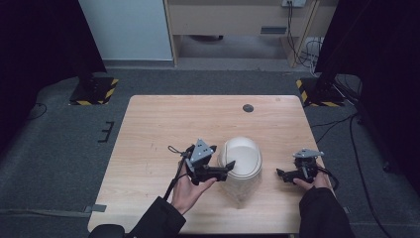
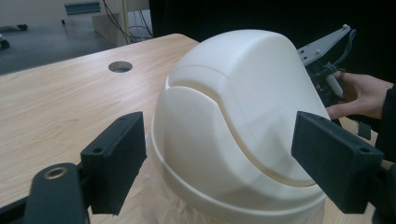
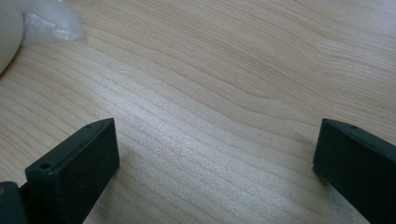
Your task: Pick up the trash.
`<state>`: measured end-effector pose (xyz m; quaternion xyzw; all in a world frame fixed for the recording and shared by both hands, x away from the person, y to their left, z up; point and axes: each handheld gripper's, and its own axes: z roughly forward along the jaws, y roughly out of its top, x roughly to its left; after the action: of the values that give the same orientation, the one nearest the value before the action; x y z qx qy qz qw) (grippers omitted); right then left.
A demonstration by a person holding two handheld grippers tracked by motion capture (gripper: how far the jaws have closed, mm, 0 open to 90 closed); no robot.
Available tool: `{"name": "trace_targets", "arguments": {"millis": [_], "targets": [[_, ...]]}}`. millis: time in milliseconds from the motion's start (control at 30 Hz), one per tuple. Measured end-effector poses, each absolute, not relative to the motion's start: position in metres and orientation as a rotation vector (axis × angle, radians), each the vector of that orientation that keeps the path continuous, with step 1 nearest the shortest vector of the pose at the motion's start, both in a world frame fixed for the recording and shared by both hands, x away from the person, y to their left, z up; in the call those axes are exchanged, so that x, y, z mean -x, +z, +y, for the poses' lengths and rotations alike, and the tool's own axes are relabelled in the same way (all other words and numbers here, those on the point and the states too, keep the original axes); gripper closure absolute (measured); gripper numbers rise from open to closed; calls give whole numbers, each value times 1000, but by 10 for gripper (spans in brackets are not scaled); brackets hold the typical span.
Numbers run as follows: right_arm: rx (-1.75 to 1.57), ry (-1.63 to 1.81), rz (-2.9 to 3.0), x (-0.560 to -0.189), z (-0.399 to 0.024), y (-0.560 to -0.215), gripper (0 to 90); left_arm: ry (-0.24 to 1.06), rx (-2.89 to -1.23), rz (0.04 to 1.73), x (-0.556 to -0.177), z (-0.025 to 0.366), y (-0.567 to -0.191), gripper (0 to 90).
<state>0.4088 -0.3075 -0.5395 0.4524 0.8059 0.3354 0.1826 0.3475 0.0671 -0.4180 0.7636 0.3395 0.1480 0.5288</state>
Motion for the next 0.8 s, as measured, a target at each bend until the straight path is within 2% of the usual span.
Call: {"name": "trace_targets", "arguments": {"millis": [800], "targets": [[-1276,947,2274,-409,-308,-540,5,342,-1885,858,-357,60,-429,137]]}}
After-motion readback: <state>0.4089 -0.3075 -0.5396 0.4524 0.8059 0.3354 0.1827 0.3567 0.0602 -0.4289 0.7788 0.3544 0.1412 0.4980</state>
